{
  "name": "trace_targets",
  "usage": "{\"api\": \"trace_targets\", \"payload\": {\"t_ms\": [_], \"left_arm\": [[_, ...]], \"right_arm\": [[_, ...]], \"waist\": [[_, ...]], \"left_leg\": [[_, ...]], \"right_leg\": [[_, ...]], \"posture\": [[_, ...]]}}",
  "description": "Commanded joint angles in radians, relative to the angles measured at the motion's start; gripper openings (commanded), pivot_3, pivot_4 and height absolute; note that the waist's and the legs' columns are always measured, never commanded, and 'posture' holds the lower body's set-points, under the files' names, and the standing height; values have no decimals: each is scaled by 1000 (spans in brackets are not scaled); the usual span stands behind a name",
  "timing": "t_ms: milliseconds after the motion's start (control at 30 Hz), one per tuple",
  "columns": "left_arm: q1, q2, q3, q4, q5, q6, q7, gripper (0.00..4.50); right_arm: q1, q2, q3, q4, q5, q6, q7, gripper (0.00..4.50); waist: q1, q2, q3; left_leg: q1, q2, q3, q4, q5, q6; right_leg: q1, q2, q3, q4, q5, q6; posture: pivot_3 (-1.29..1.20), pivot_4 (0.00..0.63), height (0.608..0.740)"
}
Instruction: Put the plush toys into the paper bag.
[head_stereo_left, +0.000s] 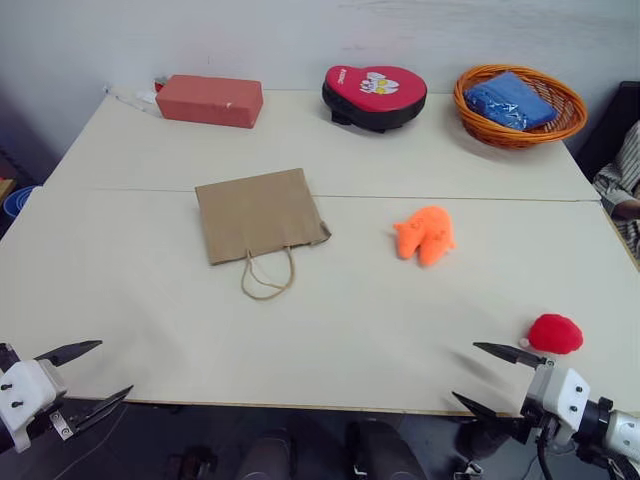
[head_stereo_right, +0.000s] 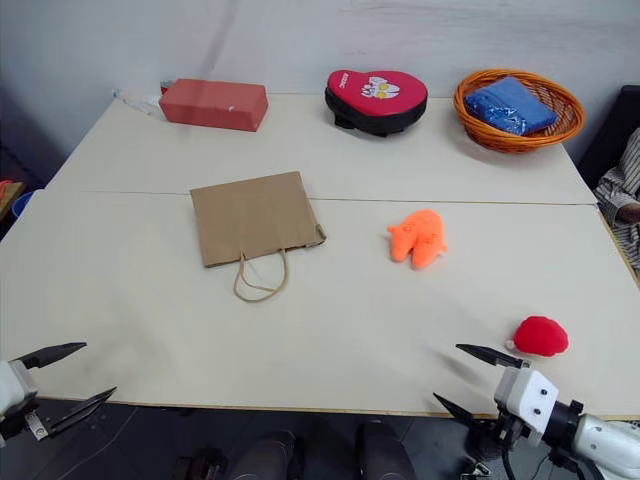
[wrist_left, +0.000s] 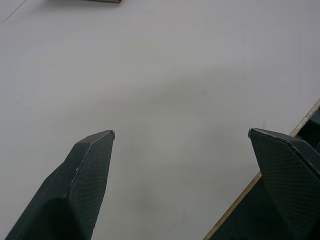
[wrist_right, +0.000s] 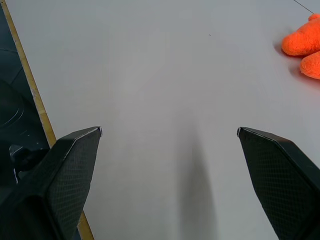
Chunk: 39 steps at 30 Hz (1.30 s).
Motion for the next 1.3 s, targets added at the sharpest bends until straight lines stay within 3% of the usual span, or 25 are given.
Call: {"api": "trace_targets", "payload": {"t_ms": [33,200,367,600,733,933,1067,1300], "left_arm": [[17,9,35,-4,-18,-5,-10,4500],[-12,28,28,-39,-88,110,-16,4500],[-111,108,-9,-135,-267,400,-26,4500],[-467,190,-306,-138,-137,407,-36,4500],[-769,144,-552,34,27,313,-74,4500],[-1039,53,-727,271,161,194,-110,4500],[-1136,-17,-773,388,197,108,-117,3616],[-1201,-74,-789,480,210,15,-145,1323]], "right_arm": [[-9,5,5,-21,2,-4,-15,4442],[-26,18,25,-50,44,15,-21,4442],[-98,53,66,-161,89,118,-104,4442],[-206,140,165,-299,177,207,-177,4442],[-274,168,231,-312,141,223,-209,4442],[-290,178,247,-295,89,200,-238,4442],[-279,181,250,-296,57,200,-260,4500],[-229,184,248,-311,27,181,-279,4500]], "waist": [[0,0,0],[-1,0,0],[1,0,0],[2,3,1],[-1,2,1],[0,1,0],[-1,1,0],[0,0,0]], "left_leg": [[0,0,0,0,0,0],[0,0,0,0,0,0],[0,0,-1,1,0,0],[-1,0,-2,1,4,-7],[-2,-1,-1,2,5,-9],[-12,-2,1,4,7,-11],[-25,-2,1,15,8,-11],[-27,-2,1,20,8,-12]], "right_leg": [[0,0,0,0,0,0],[0,0,0,0,0,0],[0,0,0,1,0,0],[-1,0,-1,1,0,0],[-3,1,-1,4,1,1],[-17,2,0,11,1,1],[-29,3,0,22,1,1],[-31,2,1,24,1,1]], "posture": [[0,150,740],[0,150,740],[0,150,740],[0,150,740],[0,150,740],[0,150,740],[0,150,740],[0,150,740]]}}
